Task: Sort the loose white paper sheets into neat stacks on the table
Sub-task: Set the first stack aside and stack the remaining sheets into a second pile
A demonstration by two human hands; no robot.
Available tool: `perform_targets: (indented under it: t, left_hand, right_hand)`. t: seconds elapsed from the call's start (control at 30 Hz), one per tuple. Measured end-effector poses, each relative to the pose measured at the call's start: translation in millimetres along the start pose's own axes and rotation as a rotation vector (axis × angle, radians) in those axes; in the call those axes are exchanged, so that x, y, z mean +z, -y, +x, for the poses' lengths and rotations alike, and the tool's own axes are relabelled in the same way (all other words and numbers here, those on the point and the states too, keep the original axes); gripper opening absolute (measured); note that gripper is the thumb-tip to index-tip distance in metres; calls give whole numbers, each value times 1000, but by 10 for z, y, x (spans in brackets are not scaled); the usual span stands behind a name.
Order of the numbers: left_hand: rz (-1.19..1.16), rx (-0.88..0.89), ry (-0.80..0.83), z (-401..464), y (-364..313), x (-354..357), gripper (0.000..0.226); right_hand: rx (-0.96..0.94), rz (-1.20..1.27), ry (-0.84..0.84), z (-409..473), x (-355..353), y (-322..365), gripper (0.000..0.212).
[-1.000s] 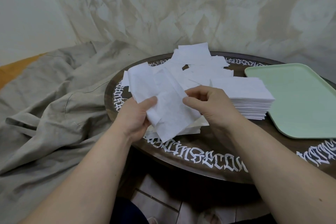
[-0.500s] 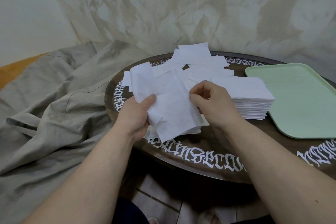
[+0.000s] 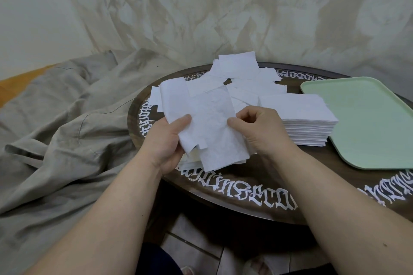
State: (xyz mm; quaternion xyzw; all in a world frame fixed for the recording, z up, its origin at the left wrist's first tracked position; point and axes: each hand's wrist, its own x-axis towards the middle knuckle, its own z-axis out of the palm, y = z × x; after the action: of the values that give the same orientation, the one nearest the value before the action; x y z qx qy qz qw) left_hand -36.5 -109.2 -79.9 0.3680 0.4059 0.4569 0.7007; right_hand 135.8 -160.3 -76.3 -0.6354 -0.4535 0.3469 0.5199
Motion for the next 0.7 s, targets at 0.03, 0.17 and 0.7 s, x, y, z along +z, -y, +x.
perform_targets:
  t: [0.03, 0.17, 0.7]
  left_hand:
    - [-2, -3, -2, 0, -4, -7, 21]
    - [8, -11, -12, 1, -2, -18, 21]
    - [-93, 107, -240, 82, -3, 39, 22]
  right_hand:
    - [7, 6, -1, 1, -10, -1, 15]
    - [18, 35, -21, 14, -16, -8, 17]
    - [256, 142, 262, -57, -34, 42, 19]
